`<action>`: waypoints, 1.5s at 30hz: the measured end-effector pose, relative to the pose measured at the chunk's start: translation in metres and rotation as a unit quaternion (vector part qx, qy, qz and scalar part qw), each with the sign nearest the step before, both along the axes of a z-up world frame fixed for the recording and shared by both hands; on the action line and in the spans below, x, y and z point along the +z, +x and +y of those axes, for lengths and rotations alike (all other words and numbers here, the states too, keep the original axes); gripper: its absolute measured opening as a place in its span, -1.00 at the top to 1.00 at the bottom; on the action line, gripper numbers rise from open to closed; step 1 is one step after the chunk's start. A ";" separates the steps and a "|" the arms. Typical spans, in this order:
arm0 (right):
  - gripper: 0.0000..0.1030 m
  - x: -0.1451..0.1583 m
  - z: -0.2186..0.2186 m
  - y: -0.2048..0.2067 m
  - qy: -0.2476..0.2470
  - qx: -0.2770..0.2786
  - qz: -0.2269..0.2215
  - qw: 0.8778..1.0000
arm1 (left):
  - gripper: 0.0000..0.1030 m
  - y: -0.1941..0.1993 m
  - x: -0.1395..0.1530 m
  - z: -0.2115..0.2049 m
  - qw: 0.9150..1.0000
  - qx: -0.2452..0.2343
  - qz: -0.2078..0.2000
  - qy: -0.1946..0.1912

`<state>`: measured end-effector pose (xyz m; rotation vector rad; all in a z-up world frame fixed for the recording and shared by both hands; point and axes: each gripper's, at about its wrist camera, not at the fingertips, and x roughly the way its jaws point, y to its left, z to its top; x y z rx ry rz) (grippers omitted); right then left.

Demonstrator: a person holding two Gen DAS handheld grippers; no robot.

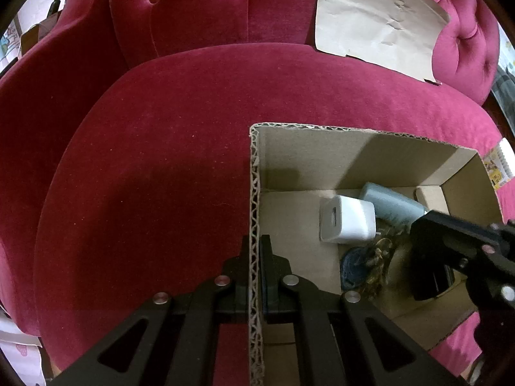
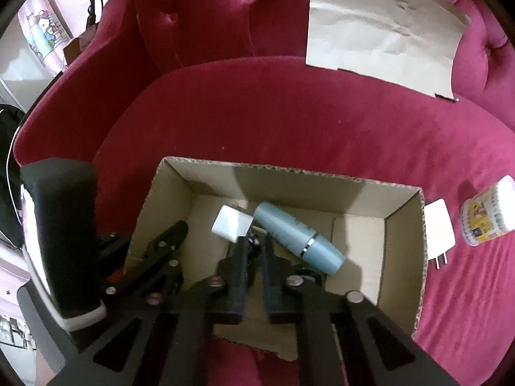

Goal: Organize rigid objects
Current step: 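Lower the brass keys into the box and open the right tool, then move the right tool back to the larger white charger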

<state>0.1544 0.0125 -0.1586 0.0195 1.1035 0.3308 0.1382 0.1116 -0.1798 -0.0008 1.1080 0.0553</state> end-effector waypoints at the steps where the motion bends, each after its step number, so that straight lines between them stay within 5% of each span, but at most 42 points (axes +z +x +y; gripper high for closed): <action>1: 0.96 -0.001 0.001 0.000 0.001 0.001 0.002 1.000 | 0.93 0.000 0.000 -0.001 1.000 0.000 0.000 0.000; 20: 0.89 0.008 -0.003 -0.005 0.007 0.000 -0.012 1.000 | 0.93 0.000 0.000 -0.001 1.000 -0.001 0.000 0.000; 21: 0.84 0.009 -0.004 -0.005 0.005 0.000 -0.014 1.000 | 0.93 0.000 0.000 -0.001 1.000 -0.001 0.000 0.000; 23: 0.22 0.012 -0.005 -0.006 -0.001 -0.002 -0.024 1.000 | 0.93 0.000 0.000 -0.001 1.000 -0.001 0.001 0.000; 25: -0.10 0.017 -0.008 -0.007 0.001 -0.009 -0.037 0.999 | 0.93 0.000 0.000 -0.001 1.000 -0.001 0.000 0.000; 32: -0.90 0.033 -0.021 -0.010 0.001 -0.028 -0.073 0.997 | 0.93 0.000 0.000 -0.001 1.000 -0.001 0.000 0.001; 45: -0.99 0.045 -0.064 -0.007 -0.023 -0.065 -0.101 0.992 | 0.93 0.000 0.000 0.000 1.000 -0.001 0.001 0.001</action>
